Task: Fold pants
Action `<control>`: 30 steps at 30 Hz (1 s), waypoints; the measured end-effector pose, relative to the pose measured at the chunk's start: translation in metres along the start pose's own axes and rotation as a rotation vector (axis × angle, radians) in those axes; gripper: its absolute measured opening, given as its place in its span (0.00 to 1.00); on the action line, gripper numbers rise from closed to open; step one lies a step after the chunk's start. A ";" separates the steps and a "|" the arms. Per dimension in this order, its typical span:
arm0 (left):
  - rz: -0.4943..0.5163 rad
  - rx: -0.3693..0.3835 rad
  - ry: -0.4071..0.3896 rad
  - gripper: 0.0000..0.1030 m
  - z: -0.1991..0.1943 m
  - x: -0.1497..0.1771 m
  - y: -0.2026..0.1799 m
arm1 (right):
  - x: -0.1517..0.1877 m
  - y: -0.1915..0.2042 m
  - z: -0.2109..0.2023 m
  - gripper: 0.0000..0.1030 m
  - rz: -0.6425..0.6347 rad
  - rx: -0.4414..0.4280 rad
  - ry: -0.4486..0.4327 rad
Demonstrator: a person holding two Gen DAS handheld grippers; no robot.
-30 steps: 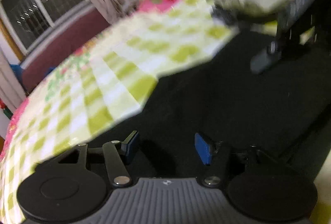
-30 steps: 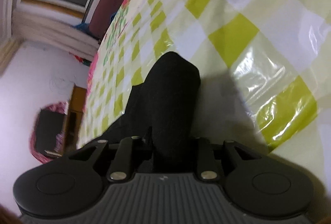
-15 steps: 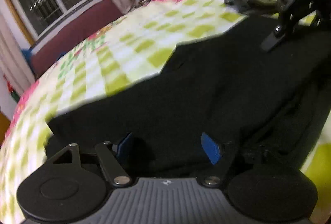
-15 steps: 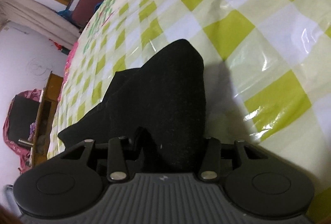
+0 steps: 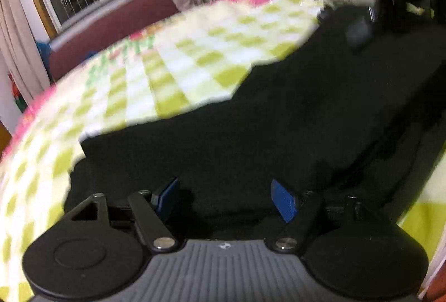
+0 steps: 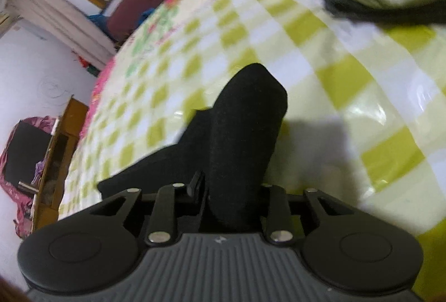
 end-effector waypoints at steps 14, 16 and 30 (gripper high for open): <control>-0.166 -0.114 -0.060 0.83 -0.047 0.034 0.073 | 0.051 0.158 0.085 0.27 -0.238 -0.006 0.103; -0.167 -0.179 -0.043 0.83 -0.052 0.050 0.089 | 0.064 0.172 0.102 0.27 -0.279 0.012 0.115; -0.401 -0.034 -0.012 0.83 -0.020 0.108 0.126 | 0.138 0.218 0.150 0.27 -0.575 0.156 0.172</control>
Point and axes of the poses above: each gripper's, at about its wrist camera, not at the fingertips, and z roughly the way its jaws point, y to its left, x to its underside, the point moved 7 cm from there along z, roughly the way its jaws point, and after that the axes turned 12 degrees about z, right-handed, at the moved point
